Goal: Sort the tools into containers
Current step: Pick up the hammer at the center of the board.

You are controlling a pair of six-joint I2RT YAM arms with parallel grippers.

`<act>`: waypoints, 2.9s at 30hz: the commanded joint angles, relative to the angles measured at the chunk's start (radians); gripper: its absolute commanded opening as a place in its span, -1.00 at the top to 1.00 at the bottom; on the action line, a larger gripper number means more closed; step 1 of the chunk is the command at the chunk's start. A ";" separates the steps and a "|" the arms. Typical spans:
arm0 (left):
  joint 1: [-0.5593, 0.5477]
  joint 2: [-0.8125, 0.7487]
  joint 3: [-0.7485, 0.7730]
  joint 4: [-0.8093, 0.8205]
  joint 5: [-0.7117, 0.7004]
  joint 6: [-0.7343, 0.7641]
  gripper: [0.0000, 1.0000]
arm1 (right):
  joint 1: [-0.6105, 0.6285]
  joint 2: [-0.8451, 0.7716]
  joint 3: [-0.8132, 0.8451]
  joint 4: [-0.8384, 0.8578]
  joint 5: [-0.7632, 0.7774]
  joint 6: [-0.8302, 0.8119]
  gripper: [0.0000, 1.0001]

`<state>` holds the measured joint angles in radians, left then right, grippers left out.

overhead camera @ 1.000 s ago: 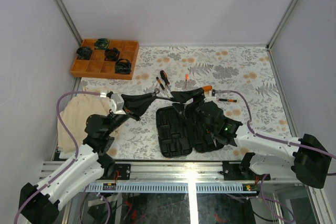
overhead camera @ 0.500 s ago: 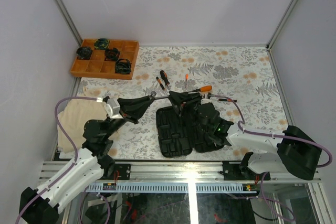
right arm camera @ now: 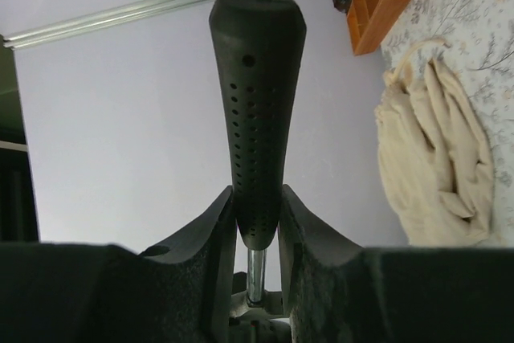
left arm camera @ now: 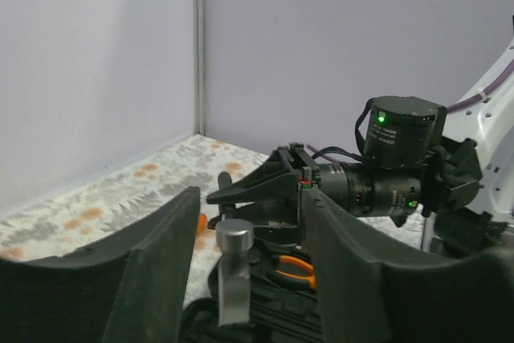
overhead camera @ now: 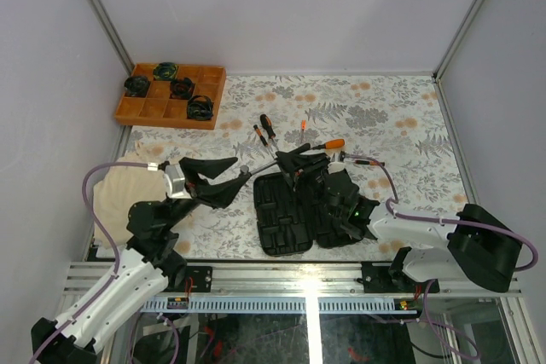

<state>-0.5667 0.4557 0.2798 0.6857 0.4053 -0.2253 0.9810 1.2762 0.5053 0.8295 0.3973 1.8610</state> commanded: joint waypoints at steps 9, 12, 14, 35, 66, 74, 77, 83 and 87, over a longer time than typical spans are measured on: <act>-0.001 -0.044 0.213 -0.487 -0.119 -0.030 -0.32 | 0.003 -0.208 0.104 -0.348 0.070 -0.628 1.00; -0.002 -0.014 0.260 -0.562 -0.142 -0.055 -0.32 | 0.003 -0.248 0.112 -0.436 0.072 -0.789 1.00; -0.001 0.017 0.297 -0.612 -0.173 -0.082 -0.31 | 0.003 -0.280 0.107 -0.447 0.061 -0.896 1.00; -0.130 0.175 0.277 -0.584 -0.241 -0.283 -0.18 | -0.107 -0.295 0.410 -0.996 -0.132 -1.302 1.00; -0.137 0.197 0.337 -0.749 -0.333 -0.361 -1.00 | -0.274 -0.374 0.289 -0.884 -0.326 -1.474 1.00; -0.186 0.266 0.281 -0.599 -0.195 -0.419 -0.88 | -0.274 -0.415 0.257 -0.802 -0.451 -1.459 1.00; -0.241 0.289 0.271 -0.559 -0.206 -0.414 -0.83 | -0.274 -0.405 0.274 -0.769 -0.561 -1.439 1.00; -0.307 0.339 0.272 -0.464 -0.119 -0.360 -0.72 | -0.274 -0.396 0.287 -0.659 -0.782 -1.398 1.00; -0.313 0.320 0.262 -0.420 -0.065 -0.315 -0.62 | -0.274 -0.407 0.295 -0.618 -0.859 -1.379 1.00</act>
<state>-0.8715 0.7963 0.5541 0.1261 0.2558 -0.6060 0.7105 0.8928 0.7376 0.0490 -0.3119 0.4412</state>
